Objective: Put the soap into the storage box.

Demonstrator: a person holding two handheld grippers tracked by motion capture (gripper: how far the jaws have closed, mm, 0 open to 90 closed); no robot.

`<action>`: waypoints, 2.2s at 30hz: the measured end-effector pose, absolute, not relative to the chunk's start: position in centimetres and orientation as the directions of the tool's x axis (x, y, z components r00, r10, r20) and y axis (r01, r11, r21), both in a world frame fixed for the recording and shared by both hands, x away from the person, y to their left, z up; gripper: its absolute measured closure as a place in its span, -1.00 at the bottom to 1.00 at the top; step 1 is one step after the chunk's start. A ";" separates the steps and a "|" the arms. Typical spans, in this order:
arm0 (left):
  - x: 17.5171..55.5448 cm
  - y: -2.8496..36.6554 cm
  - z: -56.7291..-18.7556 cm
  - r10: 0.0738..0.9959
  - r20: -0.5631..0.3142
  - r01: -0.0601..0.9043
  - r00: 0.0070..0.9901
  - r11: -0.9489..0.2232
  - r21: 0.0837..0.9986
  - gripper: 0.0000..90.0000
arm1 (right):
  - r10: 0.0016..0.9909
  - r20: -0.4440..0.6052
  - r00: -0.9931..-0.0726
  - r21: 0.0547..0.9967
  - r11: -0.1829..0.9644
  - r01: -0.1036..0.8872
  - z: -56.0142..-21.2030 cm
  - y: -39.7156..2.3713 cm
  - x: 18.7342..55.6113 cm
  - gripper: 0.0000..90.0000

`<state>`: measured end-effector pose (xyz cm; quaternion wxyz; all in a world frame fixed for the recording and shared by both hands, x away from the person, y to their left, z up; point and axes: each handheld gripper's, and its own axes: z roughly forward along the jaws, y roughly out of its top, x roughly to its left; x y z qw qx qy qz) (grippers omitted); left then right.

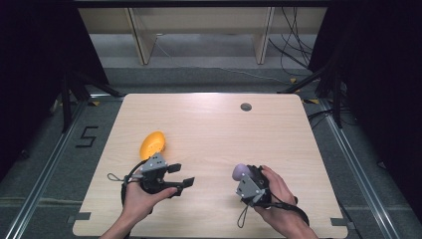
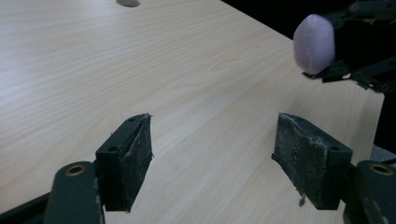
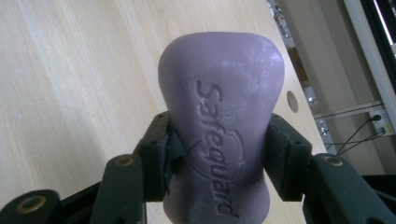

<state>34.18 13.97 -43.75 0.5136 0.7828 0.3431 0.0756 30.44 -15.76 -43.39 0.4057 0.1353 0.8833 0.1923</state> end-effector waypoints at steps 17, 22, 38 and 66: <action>35.5 5.4 -41.9 0.460 -0.264 0.432 0.848 -0.311 0.846 -0.30 | 0.375 -0.673 -0.637 0.450 0.892 0.050 -43.8 -15.1 30.1 0.11; 35.8 4.3 -42.0 0.455 -0.311 0.475 0.835 -0.307 0.825 -0.24 | 0.368 -0.681 -0.633 0.445 0.895 0.042 -43.9 -15.0 30.1 0.11; 36.8 2.5 -42.9 0.455 -0.375 0.542 0.808 -0.322 0.776 -0.11 | 0.368 -0.679 -0.636 0.448 0.893 0.038 -43.9 -14.7 30.0 0.11; 37.5 1.6 -43.3 0.408 -0.472 0.605 0.782 -0.309 0.734 0.16 | 0.341 -0.705 -0.622 0.442 0.897 -0.009 -43.5 -14.6 29.8 0.11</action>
